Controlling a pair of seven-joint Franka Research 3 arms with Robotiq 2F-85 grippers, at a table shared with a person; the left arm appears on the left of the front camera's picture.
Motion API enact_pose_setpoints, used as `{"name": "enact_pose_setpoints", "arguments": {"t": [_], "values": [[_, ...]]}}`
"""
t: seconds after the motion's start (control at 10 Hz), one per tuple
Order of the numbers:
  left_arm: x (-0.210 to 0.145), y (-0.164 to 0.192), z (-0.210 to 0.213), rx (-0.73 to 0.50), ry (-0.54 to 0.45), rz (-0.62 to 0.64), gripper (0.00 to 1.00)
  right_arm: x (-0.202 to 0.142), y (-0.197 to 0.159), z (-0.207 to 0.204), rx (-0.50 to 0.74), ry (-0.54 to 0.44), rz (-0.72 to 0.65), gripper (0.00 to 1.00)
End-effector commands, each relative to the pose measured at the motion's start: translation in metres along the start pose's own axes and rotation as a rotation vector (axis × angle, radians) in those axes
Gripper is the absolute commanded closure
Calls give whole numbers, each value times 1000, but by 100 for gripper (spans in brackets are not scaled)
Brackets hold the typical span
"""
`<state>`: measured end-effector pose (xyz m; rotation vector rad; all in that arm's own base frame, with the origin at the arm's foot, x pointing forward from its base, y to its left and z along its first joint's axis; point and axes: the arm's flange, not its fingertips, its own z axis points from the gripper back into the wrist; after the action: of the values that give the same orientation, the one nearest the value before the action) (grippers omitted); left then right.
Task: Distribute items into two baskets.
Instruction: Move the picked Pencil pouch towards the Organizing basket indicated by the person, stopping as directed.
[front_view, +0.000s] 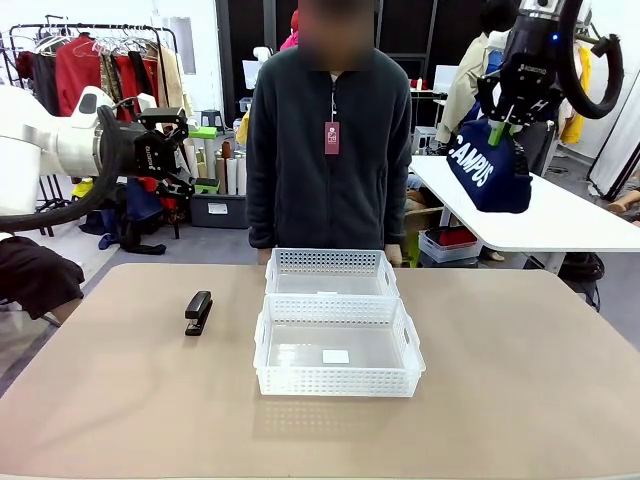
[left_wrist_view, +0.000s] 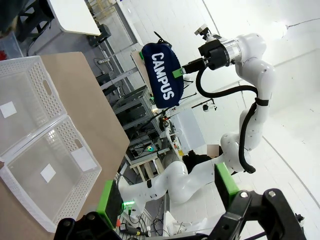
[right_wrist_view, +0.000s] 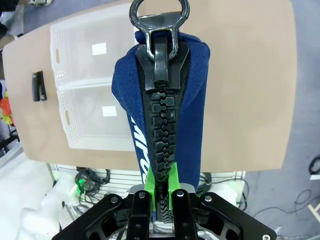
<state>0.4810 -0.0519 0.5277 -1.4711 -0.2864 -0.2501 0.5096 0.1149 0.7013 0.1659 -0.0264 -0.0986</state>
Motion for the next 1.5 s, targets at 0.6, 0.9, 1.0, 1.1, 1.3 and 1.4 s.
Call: {"name": "enact_pose_setpoints", "arguments": {"t": [0.6, 0.9, 1.0, 1.1, 1.3, 1.4], "values": [[0, -2, 1, -1, -2, -4, 0, -4, 6, 2, 0, -3, 13, 100], [0, -2, 1, -1, -2, -4, 0, -4, 6, 2, 0, -3, 13, 100], [0, -2, 1, -1, -2, -4, 0, -4, 6, 2, 0, -3, 13, 100], [0, -2, 1, -1, -2, -4, 0, -4, 6, 2, 0, -3, 13, 100], [0, -2, 1, -1, -2, -4, 0, -4, 6, 2, 0, -3, 13, 100], [0, -2, 1, -1, -2, -4, 0, -4, 6, 2, 0, -3, 13, 100]]}}
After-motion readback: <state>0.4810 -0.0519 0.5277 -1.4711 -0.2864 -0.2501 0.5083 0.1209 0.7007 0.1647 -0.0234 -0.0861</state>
